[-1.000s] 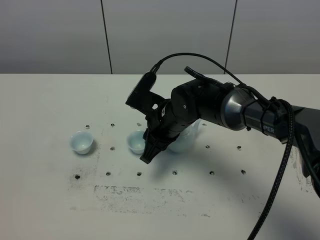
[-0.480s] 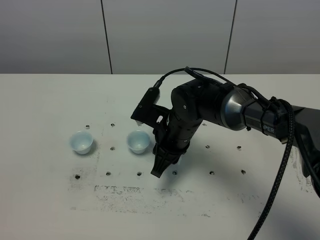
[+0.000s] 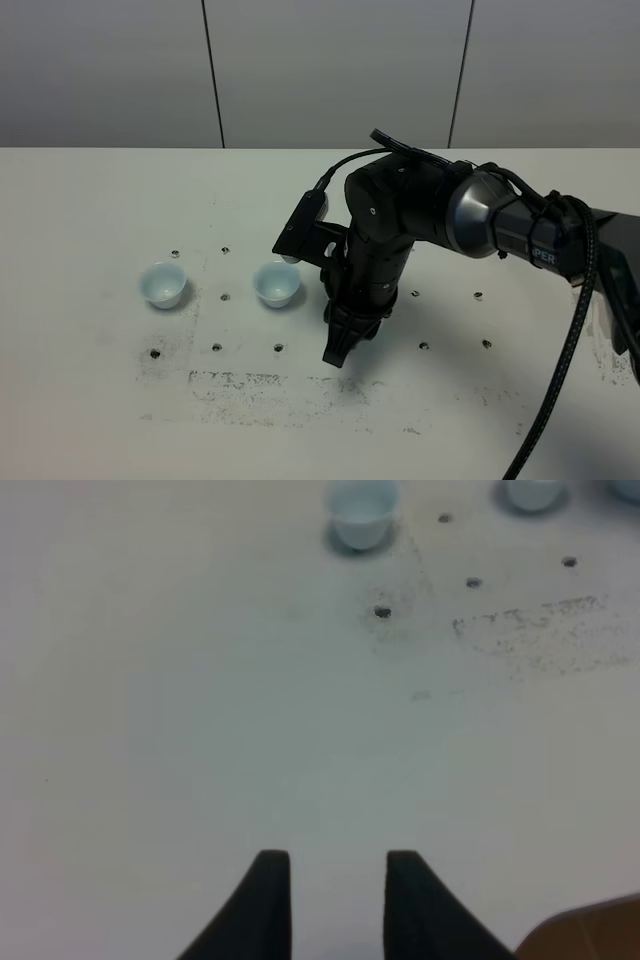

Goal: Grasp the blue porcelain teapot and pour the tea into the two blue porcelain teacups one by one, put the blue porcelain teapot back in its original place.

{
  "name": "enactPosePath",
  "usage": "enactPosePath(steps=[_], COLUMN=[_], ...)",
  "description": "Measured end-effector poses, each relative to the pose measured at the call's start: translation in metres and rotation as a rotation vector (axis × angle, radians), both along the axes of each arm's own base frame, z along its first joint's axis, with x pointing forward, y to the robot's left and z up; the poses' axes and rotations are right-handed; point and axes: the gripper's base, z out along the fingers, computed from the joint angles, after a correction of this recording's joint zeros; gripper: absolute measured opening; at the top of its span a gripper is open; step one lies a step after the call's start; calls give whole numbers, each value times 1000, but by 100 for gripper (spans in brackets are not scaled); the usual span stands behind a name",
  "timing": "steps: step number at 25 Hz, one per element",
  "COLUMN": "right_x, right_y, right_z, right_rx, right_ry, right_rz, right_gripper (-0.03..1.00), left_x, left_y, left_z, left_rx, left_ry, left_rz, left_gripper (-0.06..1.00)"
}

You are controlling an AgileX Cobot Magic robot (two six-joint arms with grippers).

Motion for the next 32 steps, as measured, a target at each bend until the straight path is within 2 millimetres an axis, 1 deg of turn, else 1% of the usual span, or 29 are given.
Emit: enactPosePath(steps=[9,23,26,29,31,32], right_x=[5,8,1,-5,-3,-1], right_y=[-15,-24,-23,-20,-21,-23], right_z=[0,3,20,51,66,70], right_rx=[-105,-189,-179,-117,-77,-62], right_ry=[-13,-58,-56,-87,-111,-116], right_rz=[-67,-123,-130,-128,-115,-106], right_gripper=[33,33,33,33,33,33], left_x=[0,0,0,0,0,0], left_y=[0,0,0,0,0,0], left_z=[0,0,0,0,0,0], left_rx=[0,0,0,0,0,0], left_ry=[0,0,0,0,0,0], left_rz=[0,0,0,0,0,0], left_gripper=[29,29,29,29,29,29])
